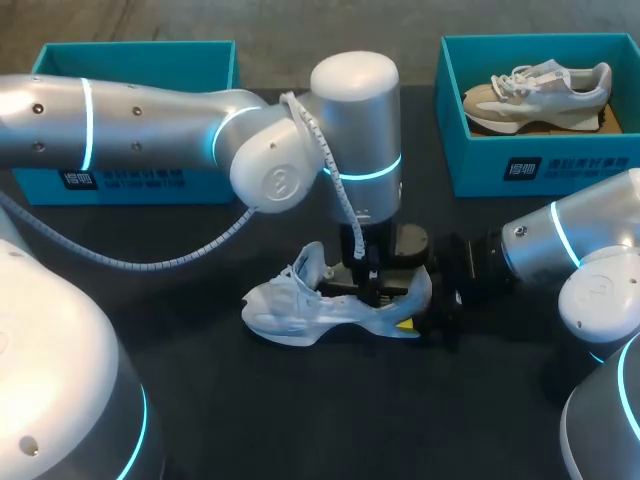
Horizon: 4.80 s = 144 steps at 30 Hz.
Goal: Take the shoe out of the shoebox, open the shoe tongue, remove and reinsert the insole, then place the shoe into the shoebox
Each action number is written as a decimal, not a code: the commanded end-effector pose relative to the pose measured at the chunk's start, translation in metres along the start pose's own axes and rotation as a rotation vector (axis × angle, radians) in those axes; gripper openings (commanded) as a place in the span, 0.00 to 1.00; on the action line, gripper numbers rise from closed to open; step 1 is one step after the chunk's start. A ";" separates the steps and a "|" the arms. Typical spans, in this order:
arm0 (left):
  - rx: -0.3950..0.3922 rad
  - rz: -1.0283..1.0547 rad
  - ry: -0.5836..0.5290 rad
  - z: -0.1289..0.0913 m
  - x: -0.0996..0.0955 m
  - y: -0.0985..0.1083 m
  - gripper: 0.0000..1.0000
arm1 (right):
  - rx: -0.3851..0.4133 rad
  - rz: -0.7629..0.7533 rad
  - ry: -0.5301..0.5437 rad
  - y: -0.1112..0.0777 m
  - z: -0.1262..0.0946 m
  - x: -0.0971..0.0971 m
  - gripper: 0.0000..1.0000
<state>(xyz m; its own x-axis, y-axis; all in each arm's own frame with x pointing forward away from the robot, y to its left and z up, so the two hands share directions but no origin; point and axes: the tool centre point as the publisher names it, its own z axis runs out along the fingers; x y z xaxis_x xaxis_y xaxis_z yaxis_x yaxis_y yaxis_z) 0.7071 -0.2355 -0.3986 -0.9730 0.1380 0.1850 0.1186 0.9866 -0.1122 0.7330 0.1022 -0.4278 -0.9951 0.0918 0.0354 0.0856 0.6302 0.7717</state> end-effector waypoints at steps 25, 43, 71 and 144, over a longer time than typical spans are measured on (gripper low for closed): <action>-0.053 0.007 -0.198 0.048 -0.015 0.012 0.00 | 0.005 0.002 -0.001 -0.001 0.004 0.000 0.00; 0.013 -0.050 -0.182 -0.005 -0.016 0.028 0.00 | 0.005 0.002 -0.001 -0.001 0.004 0.000 0.00; 0.309 -0.011 0.037 -0.065 0.005 0.023 0.00 | 0.005 0.002 -0.001 -0.001 0.004 0.000 0.00; 0.400 0.044 -0.645 -0.068 0.014 -0.025 0.61 | 0.005 0.002 -0.001 -0.001 0.004 0.000 0.00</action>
<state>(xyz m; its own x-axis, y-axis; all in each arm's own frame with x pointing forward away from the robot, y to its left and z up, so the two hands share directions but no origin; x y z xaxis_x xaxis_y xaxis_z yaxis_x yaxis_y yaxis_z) 0.7012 -0.2504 -0.3216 -0.9083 -0.0197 -0.4179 0.1985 0.8590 -0.4719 0.7333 0.1022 -0.4277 -0.9951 0.0926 0.0357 0.0862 0.6294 0.7723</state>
